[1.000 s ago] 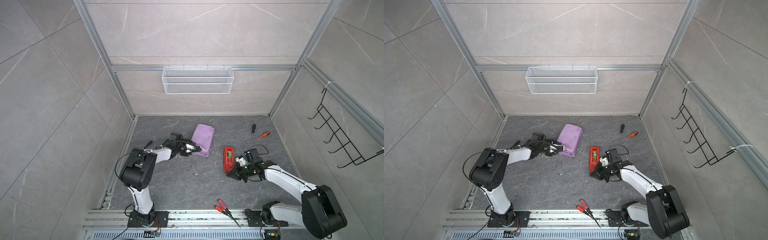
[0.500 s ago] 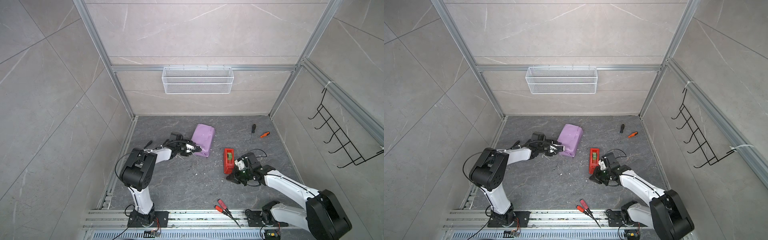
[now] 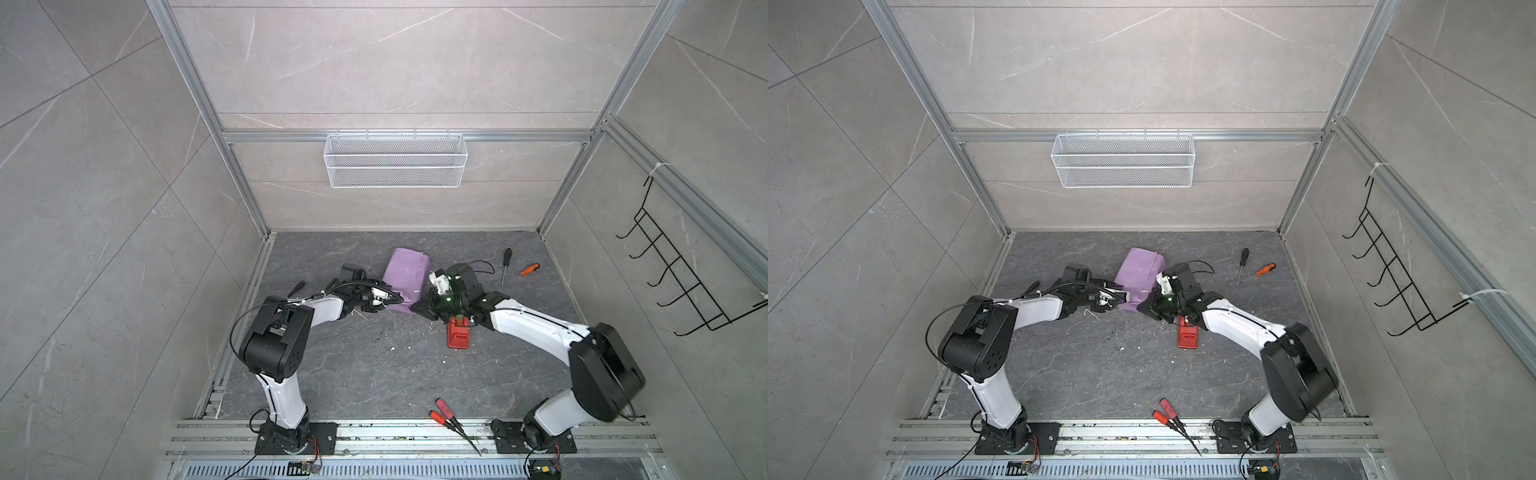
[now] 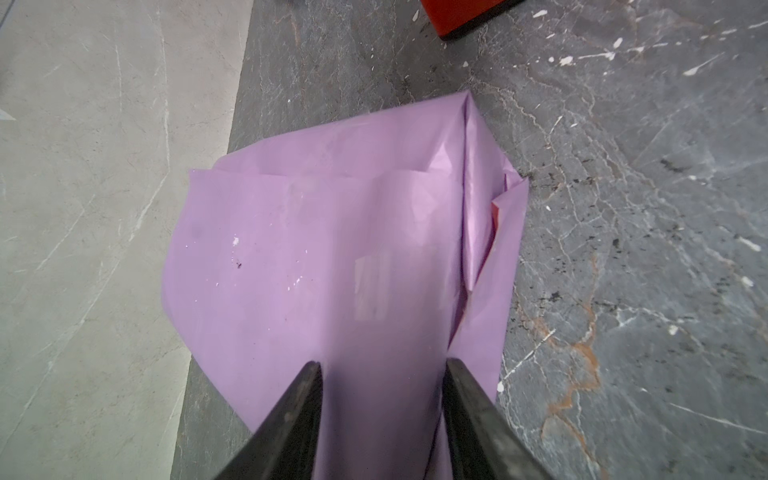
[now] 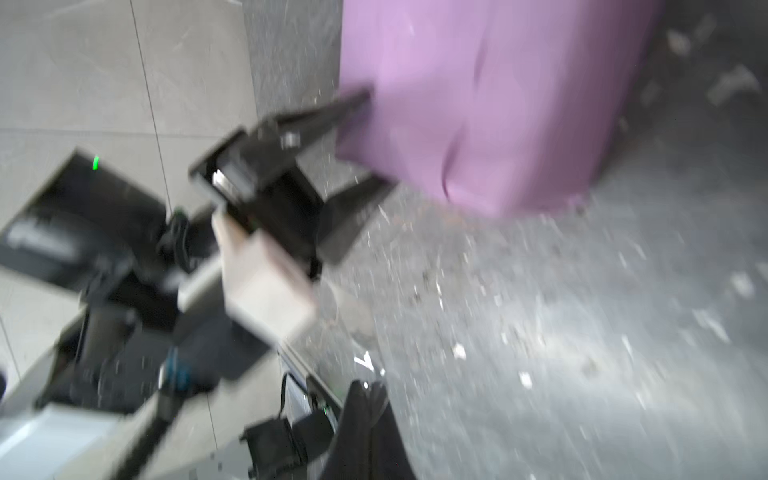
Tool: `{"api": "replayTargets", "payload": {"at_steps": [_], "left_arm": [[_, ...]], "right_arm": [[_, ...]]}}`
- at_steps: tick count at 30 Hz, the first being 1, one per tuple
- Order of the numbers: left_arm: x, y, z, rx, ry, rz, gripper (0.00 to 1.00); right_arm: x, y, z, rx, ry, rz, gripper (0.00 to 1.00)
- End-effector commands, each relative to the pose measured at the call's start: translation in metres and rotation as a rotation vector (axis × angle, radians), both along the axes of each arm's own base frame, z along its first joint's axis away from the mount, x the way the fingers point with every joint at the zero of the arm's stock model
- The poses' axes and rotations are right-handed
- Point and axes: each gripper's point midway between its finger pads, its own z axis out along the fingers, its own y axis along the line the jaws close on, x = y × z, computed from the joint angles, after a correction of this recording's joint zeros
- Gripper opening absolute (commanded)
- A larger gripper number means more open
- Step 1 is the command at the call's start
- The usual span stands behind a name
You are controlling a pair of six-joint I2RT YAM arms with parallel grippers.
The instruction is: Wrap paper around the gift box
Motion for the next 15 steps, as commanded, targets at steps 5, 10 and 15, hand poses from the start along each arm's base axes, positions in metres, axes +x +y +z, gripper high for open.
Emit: {"api": "replayTargets", "payload": {"at_steps": [5, 10, 15], "left_arm": [[-0.024, 0.015, -0.050, 0.093, 0.181, 0.045, 0.49], [-0.024, 0.015, -0.050, 0.092, 0.181, 0.046, 0.50], [-0.024, 0.015, -0.050, 0.094, 0.181, 0.046, 0.50]], "right_arm": [[0.049, 0.030, -0.008, 0.023, -0.029, -0.056, 0.00], [0.045, 0.054, -0.016, 0.041, -0.022, -0.017, 0.00], [0.033, 0.057, -0.036, 0.023, 0.028, -0.031, 0.00]]}}
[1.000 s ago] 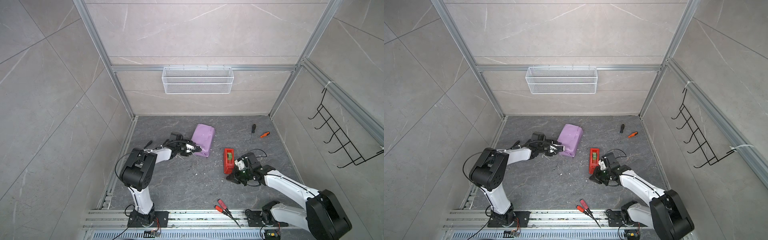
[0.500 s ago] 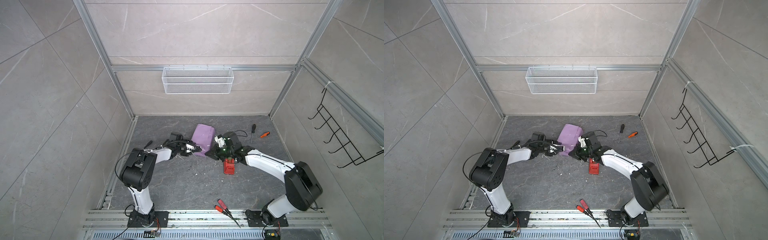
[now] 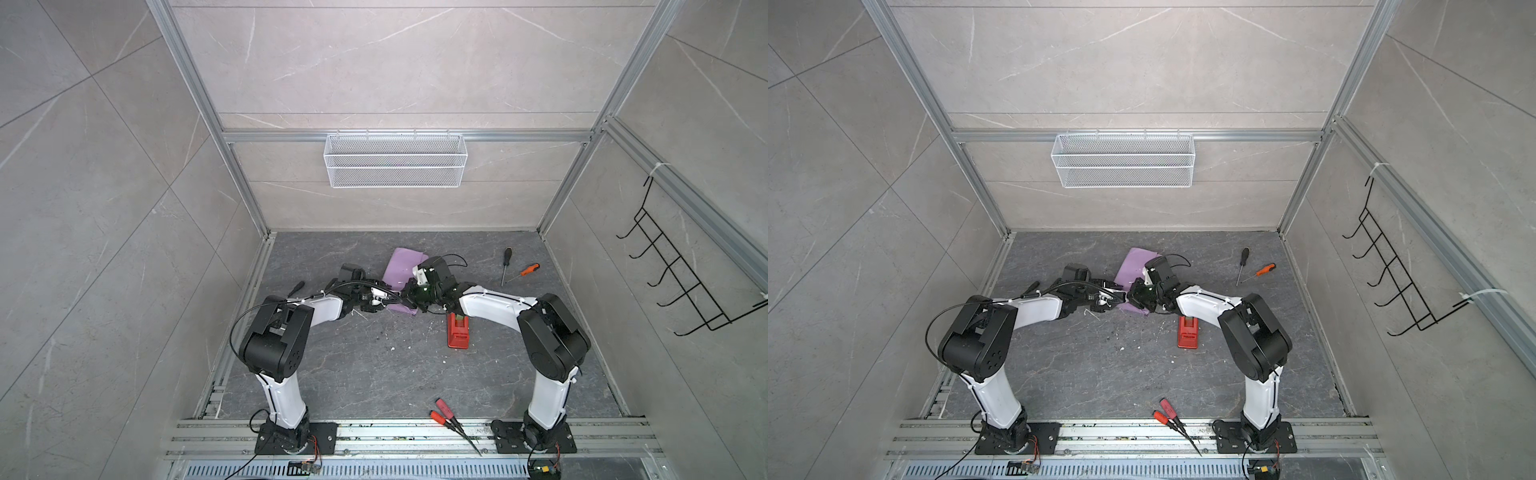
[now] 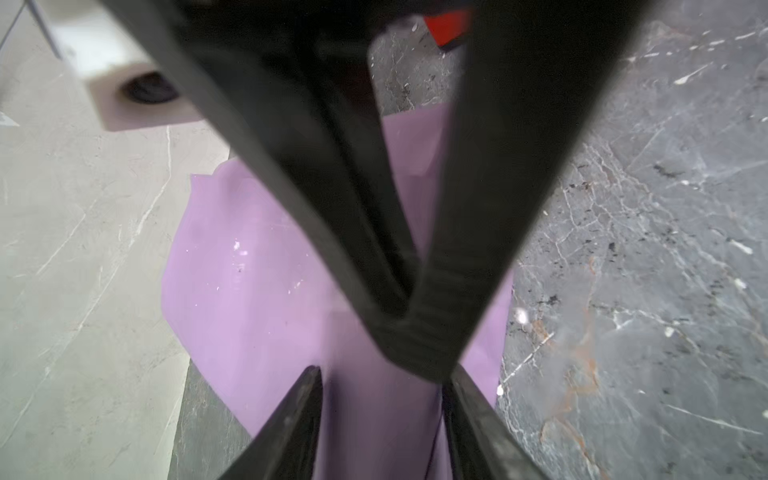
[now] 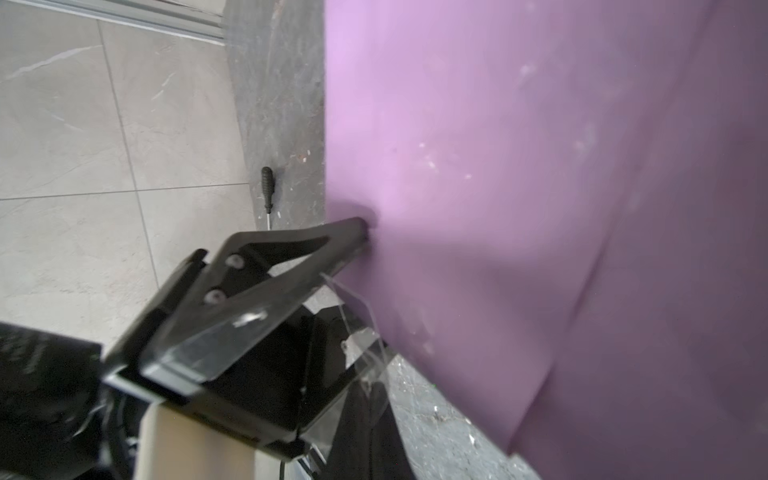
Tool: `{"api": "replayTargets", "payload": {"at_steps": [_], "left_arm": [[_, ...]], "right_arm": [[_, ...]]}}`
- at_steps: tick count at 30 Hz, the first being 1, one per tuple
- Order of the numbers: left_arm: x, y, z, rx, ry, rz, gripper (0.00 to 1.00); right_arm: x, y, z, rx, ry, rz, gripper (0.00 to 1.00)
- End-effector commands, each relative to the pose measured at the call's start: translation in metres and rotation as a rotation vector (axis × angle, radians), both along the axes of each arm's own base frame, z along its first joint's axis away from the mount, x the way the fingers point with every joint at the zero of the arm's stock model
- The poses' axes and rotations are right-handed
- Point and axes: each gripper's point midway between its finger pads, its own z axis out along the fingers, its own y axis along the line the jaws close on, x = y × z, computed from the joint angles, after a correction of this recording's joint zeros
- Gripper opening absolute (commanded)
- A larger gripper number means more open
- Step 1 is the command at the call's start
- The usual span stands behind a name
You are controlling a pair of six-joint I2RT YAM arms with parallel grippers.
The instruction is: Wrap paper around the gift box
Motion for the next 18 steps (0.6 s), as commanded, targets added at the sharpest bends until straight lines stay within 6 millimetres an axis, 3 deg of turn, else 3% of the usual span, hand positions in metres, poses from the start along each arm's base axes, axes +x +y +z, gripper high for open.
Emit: {"api": "replayTargets", "payload": {"at_steps": [1, 18], "left_arm": [[-0.023, 0.016, -0.051, 0.100, 0.179, 0.053, 0.50], [-0.021, 0.016, -0.048, 0.098, 0.169, 0.056, 0.50]], "right_arm": [[-0.008, 0.012, -0.005, 0.018, 0.006, 0.006, 0.00], [-0.005, 0.006, -0.047, -0.058, 0.075, -0.022, 0.00]]}}
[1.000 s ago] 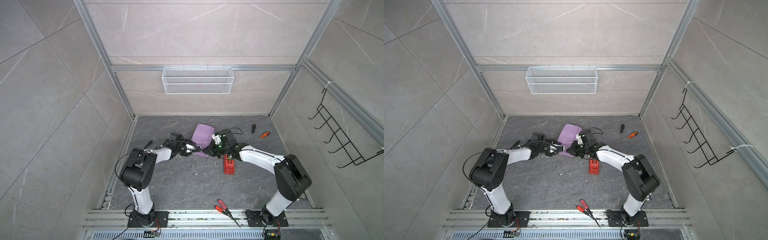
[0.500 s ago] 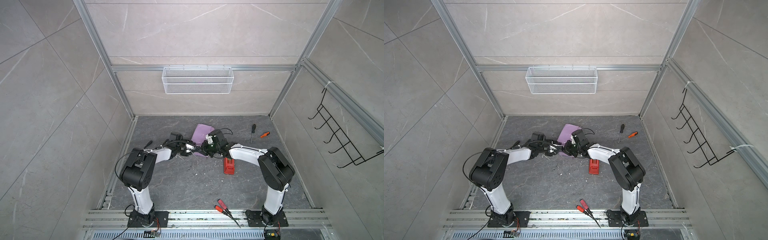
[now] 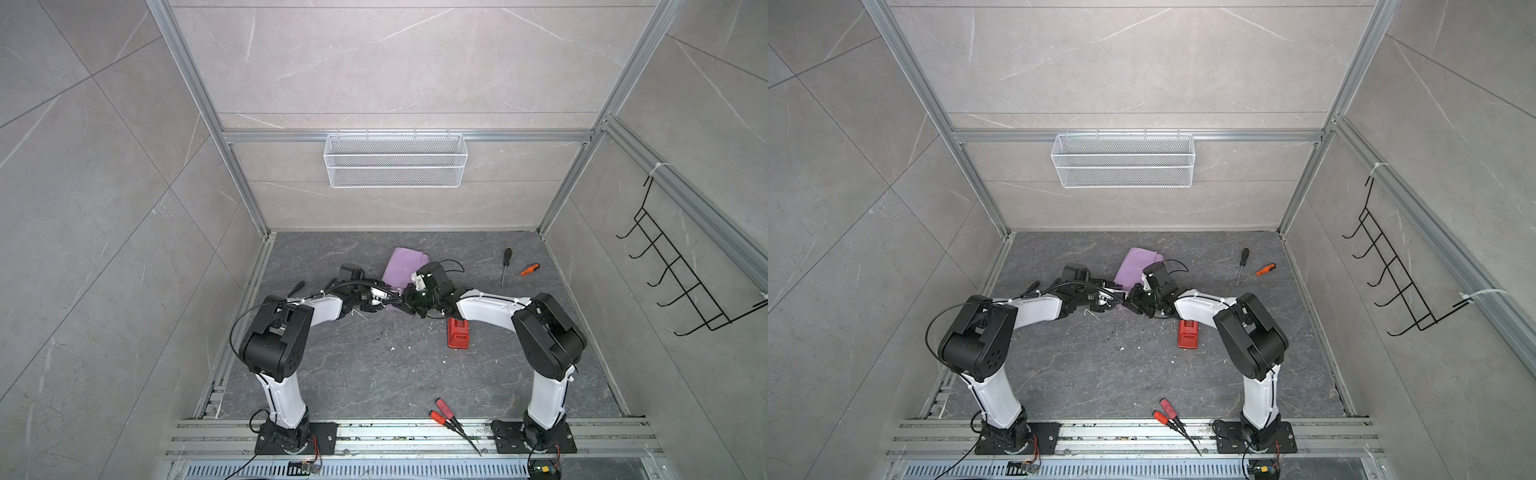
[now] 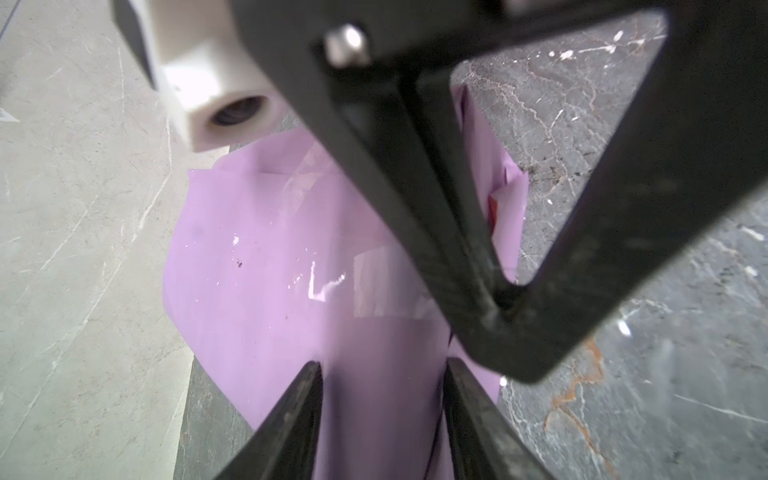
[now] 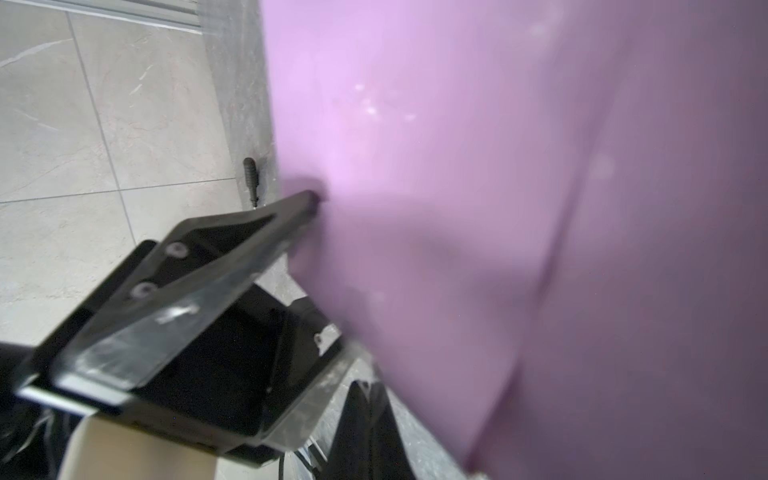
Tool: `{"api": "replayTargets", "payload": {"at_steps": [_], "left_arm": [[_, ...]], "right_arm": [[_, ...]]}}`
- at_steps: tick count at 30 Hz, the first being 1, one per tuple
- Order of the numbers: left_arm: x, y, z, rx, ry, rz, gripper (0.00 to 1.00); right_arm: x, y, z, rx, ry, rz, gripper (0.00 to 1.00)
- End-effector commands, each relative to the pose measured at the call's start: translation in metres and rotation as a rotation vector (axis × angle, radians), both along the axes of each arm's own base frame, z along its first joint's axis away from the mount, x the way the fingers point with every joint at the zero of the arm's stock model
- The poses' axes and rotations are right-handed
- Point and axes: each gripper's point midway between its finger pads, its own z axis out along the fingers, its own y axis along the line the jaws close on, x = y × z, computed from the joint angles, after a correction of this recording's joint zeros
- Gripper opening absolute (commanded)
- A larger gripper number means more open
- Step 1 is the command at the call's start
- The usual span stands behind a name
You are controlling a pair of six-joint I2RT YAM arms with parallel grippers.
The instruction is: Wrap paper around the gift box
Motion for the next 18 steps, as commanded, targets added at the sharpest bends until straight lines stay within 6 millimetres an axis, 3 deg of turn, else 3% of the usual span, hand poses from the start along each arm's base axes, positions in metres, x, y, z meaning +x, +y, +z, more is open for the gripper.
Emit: {"api": "replayTargets", "payload": {"at_steps": [1, 10, 18], "left_arm": [[-0.024, 0.014, -0.048, 0.090, 0.182, 0.050, 0.50], [-0.025, 0.014, -0.047, 0.090, 0.181, 0.050, 0.50], [-0.025, 0.013, -0.048, 0.090, 0.181, 0.048, 0.50]], "right_arm": [[0.001, 0.003, -0.027, -0.056, 0.032, -0.014, 0.00], [0.012, 0.001, -0.029, -0.068, 0.028, -0.039, 0.00], [0.001, 0.002, -0.027, -0.063, 0.030, -0.037, 0.17]]}}
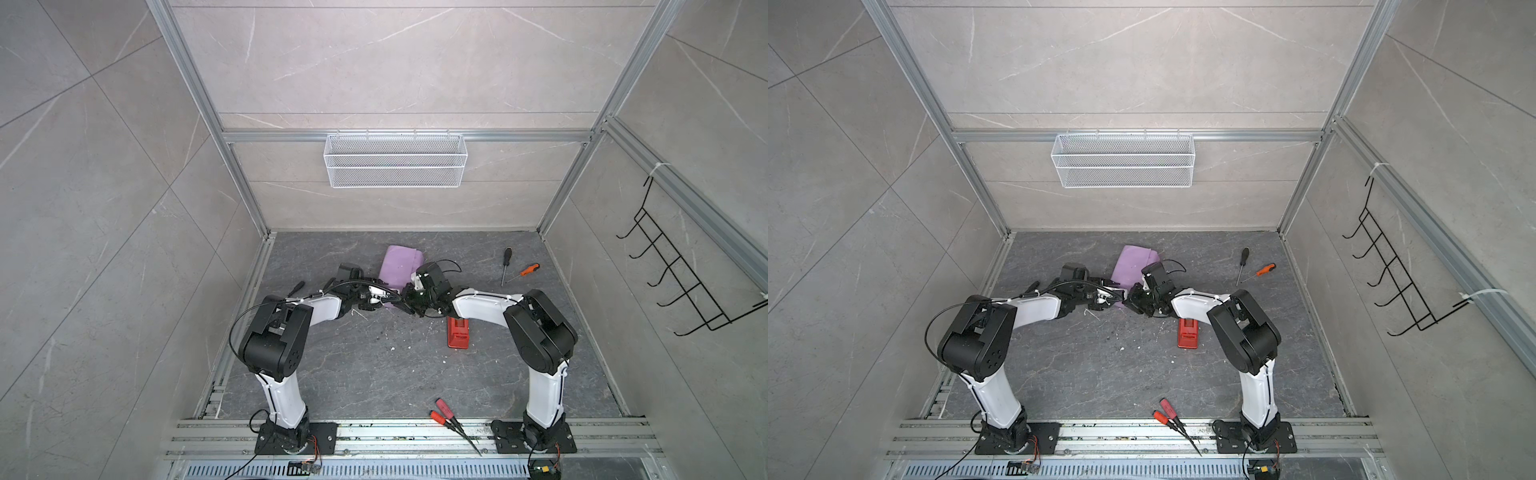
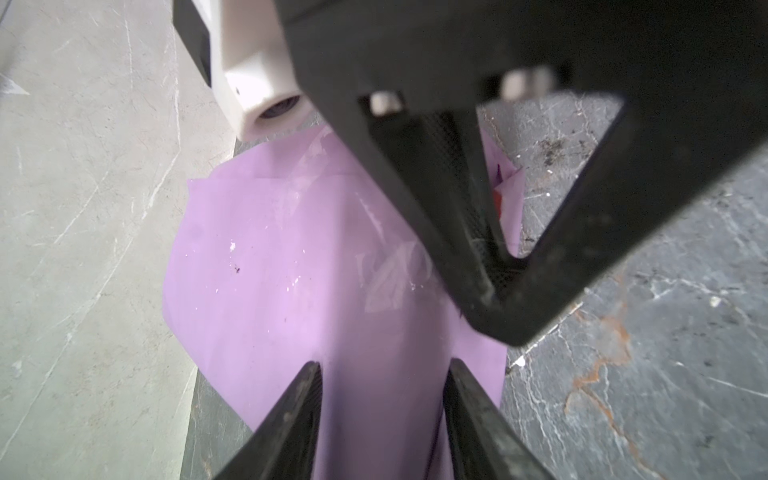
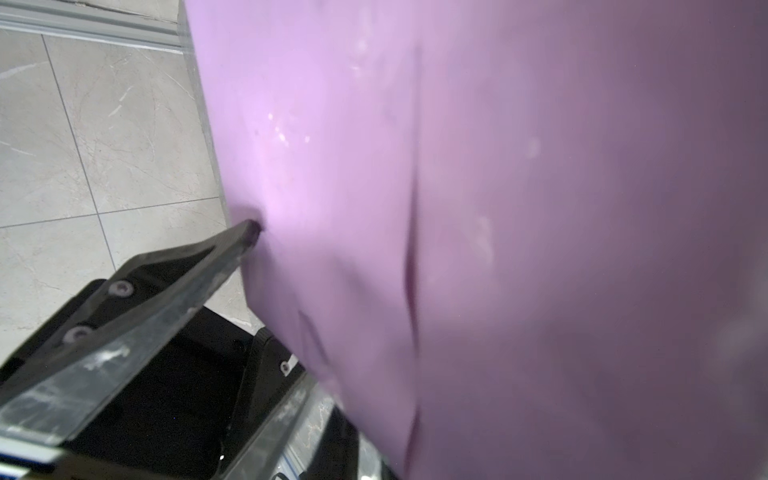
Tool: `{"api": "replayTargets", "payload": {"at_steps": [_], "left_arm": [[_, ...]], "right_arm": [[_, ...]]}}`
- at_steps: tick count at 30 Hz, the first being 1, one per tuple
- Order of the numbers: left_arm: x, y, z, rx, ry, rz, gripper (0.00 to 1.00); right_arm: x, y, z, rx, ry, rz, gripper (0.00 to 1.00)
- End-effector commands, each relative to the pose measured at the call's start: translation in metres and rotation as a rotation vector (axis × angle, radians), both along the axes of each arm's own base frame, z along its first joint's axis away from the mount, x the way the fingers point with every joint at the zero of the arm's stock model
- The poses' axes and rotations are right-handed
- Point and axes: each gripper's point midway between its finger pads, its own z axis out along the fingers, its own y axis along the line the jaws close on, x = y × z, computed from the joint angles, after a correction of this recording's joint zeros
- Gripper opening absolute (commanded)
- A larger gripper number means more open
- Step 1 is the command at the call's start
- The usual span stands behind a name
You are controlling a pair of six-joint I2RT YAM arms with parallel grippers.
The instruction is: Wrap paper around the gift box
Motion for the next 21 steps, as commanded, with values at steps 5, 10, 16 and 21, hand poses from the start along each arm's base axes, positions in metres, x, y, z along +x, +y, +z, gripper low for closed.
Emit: {"api": "replayTargets", "payload": {"at_steps": [5, 10, 16, 21], "left_arm": [[-0.030, 0.008, -0.047, 0.078, 0.187, 0.022, 0.50], [-0.030, 0.008, -0.048, 0.079, 0.187, 0.021, 0.50], [-0.030, 0.008, -0.048, 0.079, 0.189, 0.021, 0.50], [-0.029, 0.008, -0.049, 0.078, 0.187, 0.024, 0.50]], "right_arm": [[-0.014, 0.002, -0.013, -0.037, 0.021, -0.012, 0.23], [-0.018, -0.003, -0.018, -0.051, 0.028, -0.034, 0.27], [-0.027, -0.007, -0.019, -0.051, 0.026, -0.045, 0.36], [-0.054, -0.022, -0.016, -0.063, 0.030, -0.047, 0.42]]}}
